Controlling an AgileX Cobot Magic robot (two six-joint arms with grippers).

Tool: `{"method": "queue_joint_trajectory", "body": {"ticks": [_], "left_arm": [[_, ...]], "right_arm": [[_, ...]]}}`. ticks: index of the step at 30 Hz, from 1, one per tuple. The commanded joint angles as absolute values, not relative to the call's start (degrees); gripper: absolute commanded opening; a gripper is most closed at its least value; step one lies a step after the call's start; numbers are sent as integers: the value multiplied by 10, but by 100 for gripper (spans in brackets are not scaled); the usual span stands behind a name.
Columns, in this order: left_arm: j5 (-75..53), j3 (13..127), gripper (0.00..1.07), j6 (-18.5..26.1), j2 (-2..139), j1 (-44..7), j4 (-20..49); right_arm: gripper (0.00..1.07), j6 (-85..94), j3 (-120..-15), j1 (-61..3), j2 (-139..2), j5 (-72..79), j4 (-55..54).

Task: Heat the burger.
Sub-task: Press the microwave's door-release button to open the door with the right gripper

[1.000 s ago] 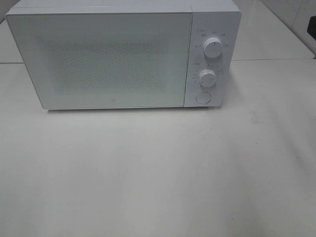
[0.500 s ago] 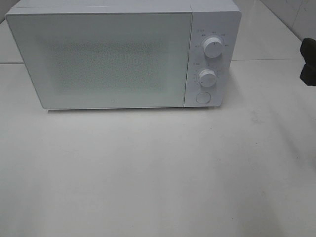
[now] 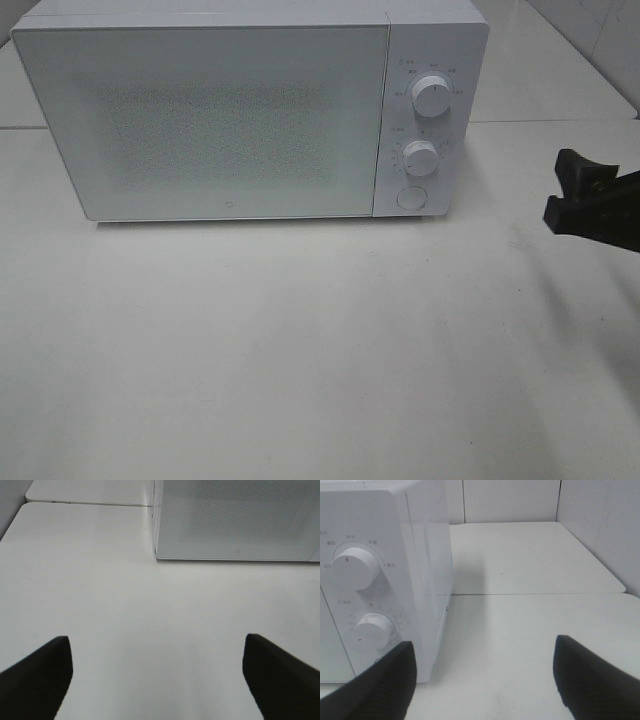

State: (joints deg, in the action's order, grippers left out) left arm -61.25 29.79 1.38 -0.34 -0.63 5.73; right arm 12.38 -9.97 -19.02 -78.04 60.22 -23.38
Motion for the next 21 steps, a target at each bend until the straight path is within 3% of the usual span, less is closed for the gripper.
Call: {"method": "queue_joint_trajectory", "body": {"ticks": [1, 12, 21], "left_arm": [[-613, 297, 84, 12, -12, -5, 58], [-613, 297, 84, 12, -12, -5, 58], [-613, 297, 84, 12, -12, -5, 58]], "right_arm": [[75, 141, -99, -254, -824, 662, -296], [75, 142, -139, -380, -924, 685, -407], [75, 157, -187, -436, -976, 677, -460]]}}
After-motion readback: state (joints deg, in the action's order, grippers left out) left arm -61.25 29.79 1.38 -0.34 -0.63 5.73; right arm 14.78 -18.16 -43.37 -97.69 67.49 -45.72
